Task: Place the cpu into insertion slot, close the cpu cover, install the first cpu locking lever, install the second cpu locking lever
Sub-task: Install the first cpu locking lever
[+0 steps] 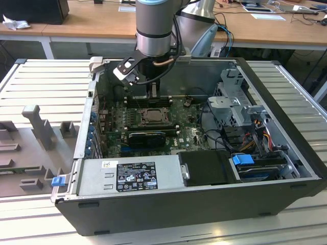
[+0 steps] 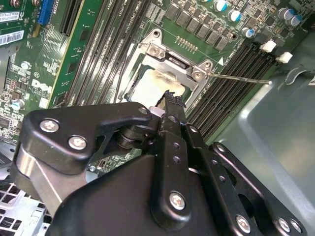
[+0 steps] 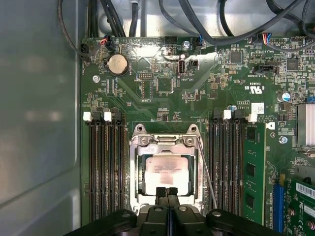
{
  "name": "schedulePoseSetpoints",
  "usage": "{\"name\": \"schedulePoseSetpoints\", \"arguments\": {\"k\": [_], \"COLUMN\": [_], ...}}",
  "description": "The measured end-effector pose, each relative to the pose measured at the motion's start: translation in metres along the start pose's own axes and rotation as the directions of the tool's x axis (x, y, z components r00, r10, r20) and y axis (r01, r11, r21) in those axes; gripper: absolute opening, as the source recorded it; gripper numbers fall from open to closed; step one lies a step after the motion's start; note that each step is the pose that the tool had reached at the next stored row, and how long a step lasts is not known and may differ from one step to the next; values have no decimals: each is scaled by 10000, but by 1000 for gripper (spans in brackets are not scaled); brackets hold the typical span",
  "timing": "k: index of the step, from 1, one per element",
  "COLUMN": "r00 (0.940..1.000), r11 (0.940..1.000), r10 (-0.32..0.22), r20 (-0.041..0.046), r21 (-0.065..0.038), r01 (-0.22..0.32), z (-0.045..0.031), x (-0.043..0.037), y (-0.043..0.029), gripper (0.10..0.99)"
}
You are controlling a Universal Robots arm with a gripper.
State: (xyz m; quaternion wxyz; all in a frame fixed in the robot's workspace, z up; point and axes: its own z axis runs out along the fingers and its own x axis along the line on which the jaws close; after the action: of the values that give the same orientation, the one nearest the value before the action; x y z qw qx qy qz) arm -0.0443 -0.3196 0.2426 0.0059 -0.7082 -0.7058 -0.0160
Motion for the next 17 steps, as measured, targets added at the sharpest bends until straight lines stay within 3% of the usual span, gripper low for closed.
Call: {"name": "schedulePoseSetpoints", "arguments": {"k": [17], "r00": [10000], "r11": [10000], "r10": [0], "r20": [0], "r21": [0], "r01": [0], "z": [2], "x": [0], "y": [-88], "gripper": [106]}}
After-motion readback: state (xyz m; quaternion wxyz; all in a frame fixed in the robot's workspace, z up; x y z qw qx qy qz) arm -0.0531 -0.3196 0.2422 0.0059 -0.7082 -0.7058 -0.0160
